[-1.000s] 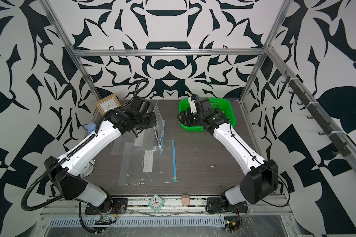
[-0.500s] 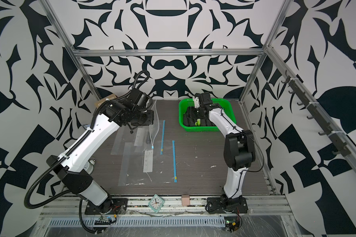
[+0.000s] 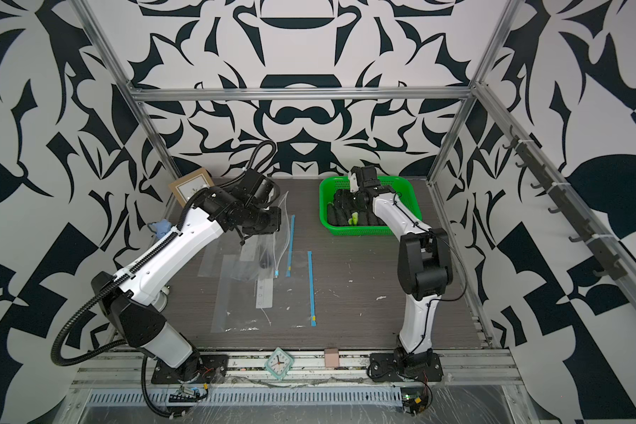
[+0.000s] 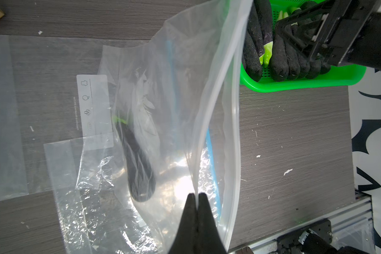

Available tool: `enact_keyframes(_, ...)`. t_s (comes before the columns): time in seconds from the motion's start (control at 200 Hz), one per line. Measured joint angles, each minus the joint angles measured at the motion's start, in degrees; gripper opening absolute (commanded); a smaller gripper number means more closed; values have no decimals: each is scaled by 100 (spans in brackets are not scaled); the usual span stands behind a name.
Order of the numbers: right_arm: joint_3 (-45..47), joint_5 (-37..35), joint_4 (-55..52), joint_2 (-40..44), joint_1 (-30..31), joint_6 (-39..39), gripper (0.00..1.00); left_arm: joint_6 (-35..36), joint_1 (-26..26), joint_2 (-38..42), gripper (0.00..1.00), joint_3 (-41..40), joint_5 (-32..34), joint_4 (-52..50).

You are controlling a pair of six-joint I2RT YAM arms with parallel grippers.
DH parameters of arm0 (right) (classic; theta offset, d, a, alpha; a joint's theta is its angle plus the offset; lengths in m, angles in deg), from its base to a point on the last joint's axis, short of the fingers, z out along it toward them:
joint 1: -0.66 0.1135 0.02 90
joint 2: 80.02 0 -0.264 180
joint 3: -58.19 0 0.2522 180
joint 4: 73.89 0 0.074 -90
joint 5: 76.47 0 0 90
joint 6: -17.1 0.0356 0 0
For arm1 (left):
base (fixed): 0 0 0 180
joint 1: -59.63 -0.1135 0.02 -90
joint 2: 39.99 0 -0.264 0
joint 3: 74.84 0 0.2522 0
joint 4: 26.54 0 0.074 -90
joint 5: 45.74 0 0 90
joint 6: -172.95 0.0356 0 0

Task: Place the eggplant in a zip-top bag and seal the zipper
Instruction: Pick up the eggplant from the basket.

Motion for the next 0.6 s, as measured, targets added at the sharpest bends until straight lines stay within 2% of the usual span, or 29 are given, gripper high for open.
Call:
enact_keyframes(0.11,-116,-33,-48,-160,0,-35,75,0,-11,0,0,0,-13,46)
enact_keyframes(0.245,-345,-101,-129,-444,0,-109,66,-7,-20,0,0,0,-15,83)
enact_keyframes(0.6,-1331,-348,-501,-1217,0,-227,56,-22,-37,0,0,0,-24,181)
